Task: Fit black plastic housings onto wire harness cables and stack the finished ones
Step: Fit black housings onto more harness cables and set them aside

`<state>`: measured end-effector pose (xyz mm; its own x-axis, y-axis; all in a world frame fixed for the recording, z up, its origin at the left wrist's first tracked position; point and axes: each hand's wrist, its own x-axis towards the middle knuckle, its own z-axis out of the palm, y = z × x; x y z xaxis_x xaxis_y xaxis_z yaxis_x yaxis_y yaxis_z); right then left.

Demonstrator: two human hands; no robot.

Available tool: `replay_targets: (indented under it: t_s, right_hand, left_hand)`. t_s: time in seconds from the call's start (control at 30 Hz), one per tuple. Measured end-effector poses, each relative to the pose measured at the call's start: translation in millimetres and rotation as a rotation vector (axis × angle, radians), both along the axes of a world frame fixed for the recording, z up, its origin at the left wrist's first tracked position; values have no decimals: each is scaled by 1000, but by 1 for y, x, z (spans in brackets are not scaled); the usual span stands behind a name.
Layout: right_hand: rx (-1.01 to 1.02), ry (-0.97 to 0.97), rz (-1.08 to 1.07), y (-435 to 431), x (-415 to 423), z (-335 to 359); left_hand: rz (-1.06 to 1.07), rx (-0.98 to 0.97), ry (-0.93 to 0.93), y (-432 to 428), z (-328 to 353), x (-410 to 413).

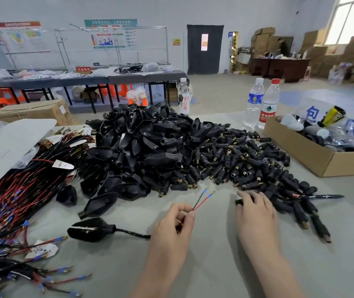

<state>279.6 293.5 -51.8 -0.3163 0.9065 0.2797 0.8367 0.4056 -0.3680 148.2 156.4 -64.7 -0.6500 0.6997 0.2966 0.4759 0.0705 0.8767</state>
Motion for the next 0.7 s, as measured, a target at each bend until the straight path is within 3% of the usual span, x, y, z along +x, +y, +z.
replay_targets:
  t_s: [0.23, 0.4, 0.57, 0.7]
  right_hand:
    - [-8, -11, 34, -2, 1, 0]
    - [-232, 582, 347, -13, -13, 13]
    - [-328, 705, 410, -18, -18, 14]
    - [-277, 703, 433, -19, -19, 13]
  left_hand:
    - [10, -28, -33, -3, 8, 4]
    - [20, -103, -50, -5, 13, 5]
    - [46, -116, -38, -8, 17, 7]
    - [39, -125, -44, -11, 20, 8]
